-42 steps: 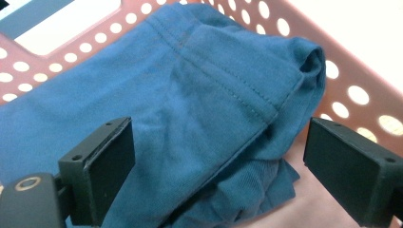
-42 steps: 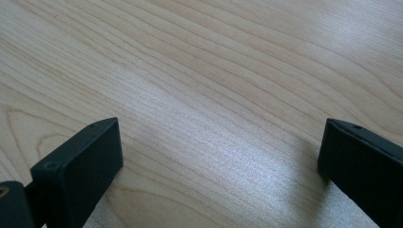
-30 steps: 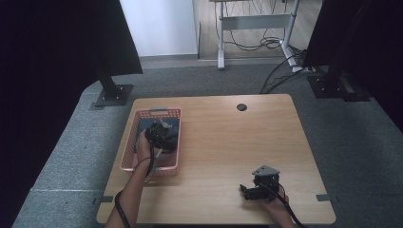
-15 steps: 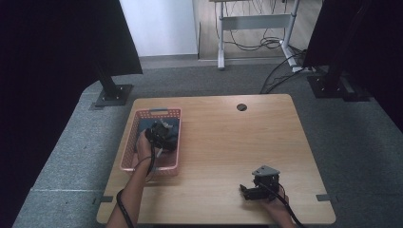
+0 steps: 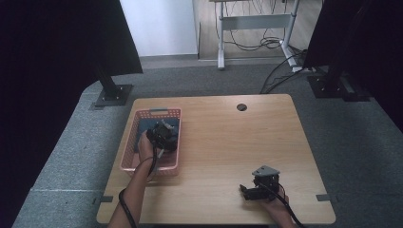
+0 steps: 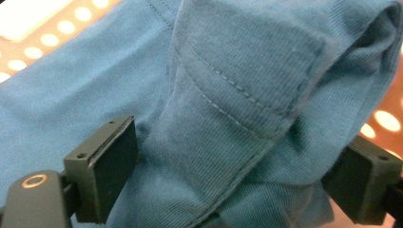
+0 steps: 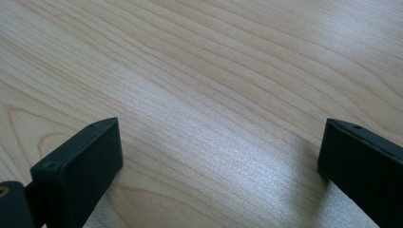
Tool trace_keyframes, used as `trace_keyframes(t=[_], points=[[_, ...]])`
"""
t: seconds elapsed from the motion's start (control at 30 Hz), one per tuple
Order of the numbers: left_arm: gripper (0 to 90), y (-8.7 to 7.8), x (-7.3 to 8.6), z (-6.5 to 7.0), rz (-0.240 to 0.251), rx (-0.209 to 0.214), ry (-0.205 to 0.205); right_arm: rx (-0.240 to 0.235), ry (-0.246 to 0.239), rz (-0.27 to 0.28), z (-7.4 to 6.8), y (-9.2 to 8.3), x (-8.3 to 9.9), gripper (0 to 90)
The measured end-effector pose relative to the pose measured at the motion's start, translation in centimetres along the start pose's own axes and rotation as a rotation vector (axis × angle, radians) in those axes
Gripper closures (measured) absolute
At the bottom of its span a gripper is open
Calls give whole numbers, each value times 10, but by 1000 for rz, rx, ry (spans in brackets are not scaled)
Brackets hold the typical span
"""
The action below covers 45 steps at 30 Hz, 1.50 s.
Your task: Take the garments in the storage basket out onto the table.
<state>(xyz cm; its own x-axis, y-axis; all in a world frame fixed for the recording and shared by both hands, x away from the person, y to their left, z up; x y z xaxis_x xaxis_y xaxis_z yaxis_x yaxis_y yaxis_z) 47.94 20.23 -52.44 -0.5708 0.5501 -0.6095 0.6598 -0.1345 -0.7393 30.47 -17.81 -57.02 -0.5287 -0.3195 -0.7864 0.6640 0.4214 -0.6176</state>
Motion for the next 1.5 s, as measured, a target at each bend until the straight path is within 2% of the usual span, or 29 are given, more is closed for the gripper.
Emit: trace_keyframes(t=[0.3,0.47,0.63,0.73,0.83,1.23,1.5], points=[[206,-1,0,-2,7,-30,-8,-1,-1,0,0,0,0,7],[294,-2,0,-2,19,-50,-5,-1,-1,0,0,0,0,7],[445,-6,-1,-1,44,-63,2,-1,0,0,0,0,0,7],[543,-11,-1,-3,68,-65,-12,0,0,0,0,0,0,8],[592,-13,-1,-4,80,-71,-13,0,0,1,0,0,0,8],[630,-29,2,-7,182,-125,-29,0,1,1,0,0,0,8],[644,-46,2,-16,265,-165,-67,-1,1,0,0,0,0,8]])
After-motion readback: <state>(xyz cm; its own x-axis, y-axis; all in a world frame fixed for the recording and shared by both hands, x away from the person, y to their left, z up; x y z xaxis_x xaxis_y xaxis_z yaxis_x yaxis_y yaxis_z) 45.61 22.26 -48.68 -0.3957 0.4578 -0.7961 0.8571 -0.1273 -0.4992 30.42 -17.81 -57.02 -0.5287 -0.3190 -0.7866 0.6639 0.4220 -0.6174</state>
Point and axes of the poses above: each handheld gripper's, and its own axes: y roughly forward along the jaws, x roughly out of its underside, z roughly to its right, the point moved 1 cm from there along y, roughly forward along the jaws, and after that the axes turned 6 degrees about z, right-handed, at the moved point
